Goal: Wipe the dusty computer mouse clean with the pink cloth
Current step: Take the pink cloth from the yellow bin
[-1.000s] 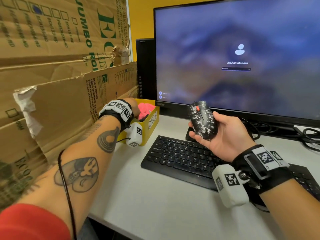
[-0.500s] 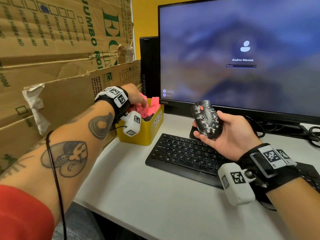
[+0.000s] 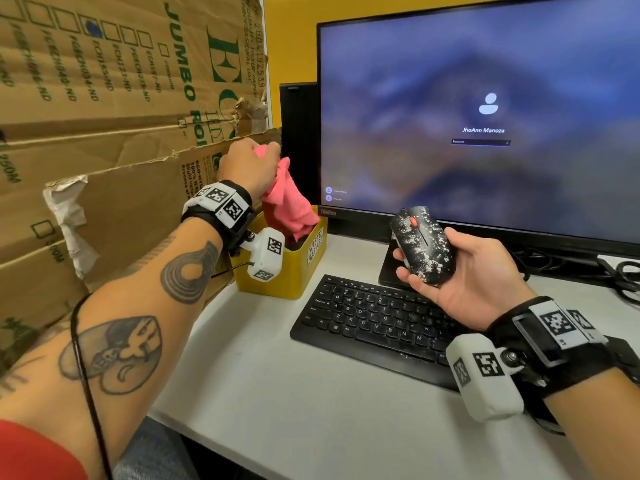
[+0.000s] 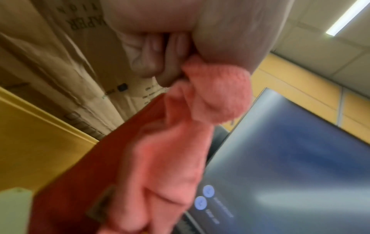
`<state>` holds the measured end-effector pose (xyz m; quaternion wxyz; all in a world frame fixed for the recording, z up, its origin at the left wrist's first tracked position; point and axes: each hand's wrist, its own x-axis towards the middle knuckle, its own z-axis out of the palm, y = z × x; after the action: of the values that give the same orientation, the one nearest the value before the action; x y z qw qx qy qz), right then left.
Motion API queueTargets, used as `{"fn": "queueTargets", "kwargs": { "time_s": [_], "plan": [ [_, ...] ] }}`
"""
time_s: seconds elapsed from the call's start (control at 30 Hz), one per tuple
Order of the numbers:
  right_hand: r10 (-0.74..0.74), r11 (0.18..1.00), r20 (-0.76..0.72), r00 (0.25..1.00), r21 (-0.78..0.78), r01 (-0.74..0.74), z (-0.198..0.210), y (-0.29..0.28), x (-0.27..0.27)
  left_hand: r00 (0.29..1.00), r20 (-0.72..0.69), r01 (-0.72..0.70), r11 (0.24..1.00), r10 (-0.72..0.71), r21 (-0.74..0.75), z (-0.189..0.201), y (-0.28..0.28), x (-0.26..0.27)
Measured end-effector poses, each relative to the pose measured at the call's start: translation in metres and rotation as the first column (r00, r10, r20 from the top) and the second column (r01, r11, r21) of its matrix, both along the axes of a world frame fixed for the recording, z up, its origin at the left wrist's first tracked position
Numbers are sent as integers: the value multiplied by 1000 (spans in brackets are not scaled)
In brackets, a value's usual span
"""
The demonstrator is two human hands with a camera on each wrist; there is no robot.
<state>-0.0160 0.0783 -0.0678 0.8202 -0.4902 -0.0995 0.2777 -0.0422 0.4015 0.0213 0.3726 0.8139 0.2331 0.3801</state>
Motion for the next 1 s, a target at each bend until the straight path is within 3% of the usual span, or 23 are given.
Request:
{"fn": "queueTargets", "kwargs": {
  "time_s": [0.07, 0.17, 0.37, 0.53, 0.7, 1.0],
  "plan": [
    [-2, 1000, 0, 1000, 2, 2, 1, -1, -1, 998, 61, 35, 999, -33, -21, 3, -3, -2],
    [-2, 1000, 3, 1000, 10, 2, 2, -2, -2, 969, 145, 211, 974, -198, -78, 7, -11, -5],
    [-8, 999, 7, 1000, 34, 8, 5, -7, -2, 833, 231, 524, 851, -503, -38, 14, -37, -13],
    [-12, 995, 34, 999, 102, 9, 17, -18, -3, 725, 291, 633, 770, -625, 77, 23, -70, -7],
    [-65, 982, 114, 991, 183, 44, 35, -38, -9, 621, 357, 720, 688, -698, 92, 15, -110, 10],
    [-148, 957, 74, 986, 262, 124, 40, -87, -15, 727, 324, 629, 777, -605, 39, -47, -181, 43]
  ]
}}
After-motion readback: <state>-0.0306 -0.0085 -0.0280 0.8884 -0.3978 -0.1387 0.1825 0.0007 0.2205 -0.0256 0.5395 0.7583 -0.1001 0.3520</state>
